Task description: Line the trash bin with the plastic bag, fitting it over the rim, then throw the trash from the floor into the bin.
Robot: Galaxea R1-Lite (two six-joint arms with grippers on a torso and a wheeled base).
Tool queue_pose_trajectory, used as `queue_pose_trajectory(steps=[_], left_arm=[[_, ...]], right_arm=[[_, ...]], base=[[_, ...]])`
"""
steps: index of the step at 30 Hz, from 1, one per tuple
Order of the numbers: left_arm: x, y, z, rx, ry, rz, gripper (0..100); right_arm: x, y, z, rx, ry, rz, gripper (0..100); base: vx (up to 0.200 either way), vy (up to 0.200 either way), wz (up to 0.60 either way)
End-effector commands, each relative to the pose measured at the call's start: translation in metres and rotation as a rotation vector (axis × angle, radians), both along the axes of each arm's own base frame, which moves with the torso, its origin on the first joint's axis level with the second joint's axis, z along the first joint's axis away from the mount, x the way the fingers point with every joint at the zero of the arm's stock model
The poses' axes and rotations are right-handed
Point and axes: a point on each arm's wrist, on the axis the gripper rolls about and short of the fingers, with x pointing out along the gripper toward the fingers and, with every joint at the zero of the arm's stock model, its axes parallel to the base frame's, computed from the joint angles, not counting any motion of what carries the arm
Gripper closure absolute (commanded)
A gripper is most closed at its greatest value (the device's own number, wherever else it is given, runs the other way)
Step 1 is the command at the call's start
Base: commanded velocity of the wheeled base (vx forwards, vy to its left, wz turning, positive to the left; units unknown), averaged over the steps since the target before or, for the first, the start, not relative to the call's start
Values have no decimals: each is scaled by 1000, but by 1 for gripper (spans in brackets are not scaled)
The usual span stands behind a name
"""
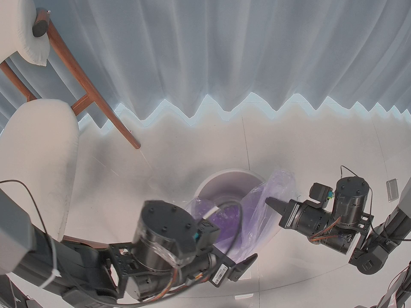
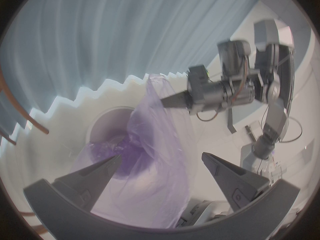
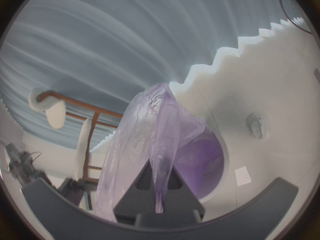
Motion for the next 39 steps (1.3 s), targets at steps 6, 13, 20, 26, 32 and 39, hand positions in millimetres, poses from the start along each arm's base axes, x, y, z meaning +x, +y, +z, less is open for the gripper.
queue_pose_trajectory(steps=[6, 13, 20, 26, 32, 39], left_arm=[[-20, 84, 39, -160, 68, 186, 0], [-23, 122, 39, -248, 288, 121, 0], [-10, 125, 17, -257, 410, 204, 0], [7, 139, 3, -304, 303, 65, 0], [35, 136, -18, -211, 62, -102, 0], [49, 131, -27, -153, -8, -171, 0]], right_arm=[[-3, -23, -9, -106, -125, 215, 100], [21, -31, -14, -177, -290, 255, 100], [16, -36, -9, -146, -258, 166, 100], [14, -37, -3, -120, -263, 143, 100], [4, -33, -1, -117, -256, 148, 100], [-11, -27, 0, -110, -255, 174, 100]], base=[[0, 0, 0], [0, 0, 0], [0, 0, 0], [0, 0, 0], [0, 0, 0], [0, 0, 0]])
